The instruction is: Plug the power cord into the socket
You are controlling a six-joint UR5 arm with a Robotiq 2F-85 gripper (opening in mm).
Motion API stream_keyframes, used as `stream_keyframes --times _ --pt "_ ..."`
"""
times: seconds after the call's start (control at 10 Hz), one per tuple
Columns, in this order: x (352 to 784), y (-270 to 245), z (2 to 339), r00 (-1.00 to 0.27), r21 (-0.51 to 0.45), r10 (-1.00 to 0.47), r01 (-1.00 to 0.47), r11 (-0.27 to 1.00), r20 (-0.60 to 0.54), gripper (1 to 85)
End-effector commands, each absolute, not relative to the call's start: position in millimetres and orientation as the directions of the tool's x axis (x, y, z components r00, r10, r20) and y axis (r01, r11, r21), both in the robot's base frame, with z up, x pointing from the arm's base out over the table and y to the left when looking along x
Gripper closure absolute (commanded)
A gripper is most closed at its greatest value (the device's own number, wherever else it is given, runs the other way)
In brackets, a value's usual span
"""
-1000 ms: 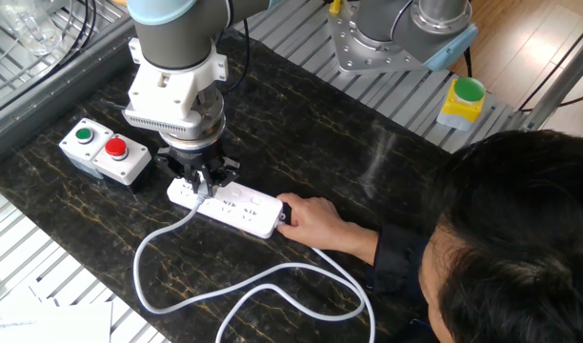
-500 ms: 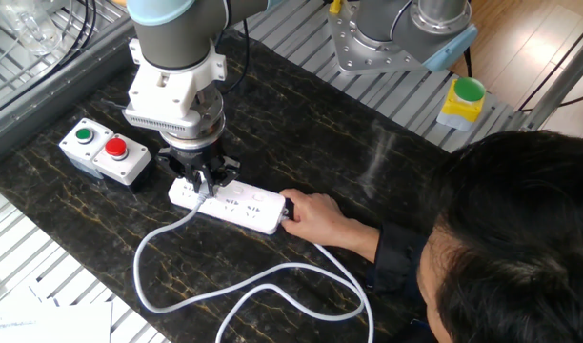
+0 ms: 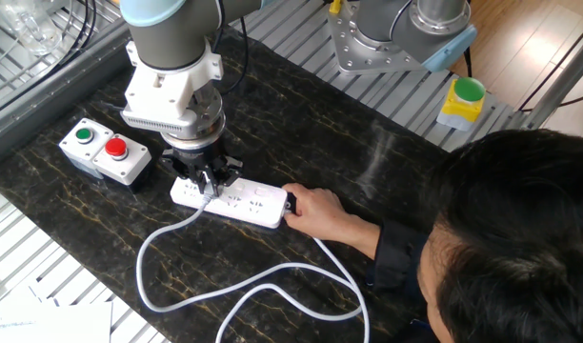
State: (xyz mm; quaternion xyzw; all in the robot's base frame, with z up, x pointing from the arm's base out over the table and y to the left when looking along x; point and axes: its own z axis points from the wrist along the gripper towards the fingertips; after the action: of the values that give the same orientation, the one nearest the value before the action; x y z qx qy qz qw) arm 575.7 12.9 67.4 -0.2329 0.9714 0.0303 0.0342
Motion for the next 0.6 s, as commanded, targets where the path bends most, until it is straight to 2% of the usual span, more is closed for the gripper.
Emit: stream_keyframes --times 0.0,0.5 --pt "575.1 10.9 68.5 -0.881 0.047 -0.466 -0.471 0.881 -0.077 84.0" --pt "576.2 10.1 66.6 -0.875 0.043 -0.479 -0.483 0.875 -0.076 84.0"
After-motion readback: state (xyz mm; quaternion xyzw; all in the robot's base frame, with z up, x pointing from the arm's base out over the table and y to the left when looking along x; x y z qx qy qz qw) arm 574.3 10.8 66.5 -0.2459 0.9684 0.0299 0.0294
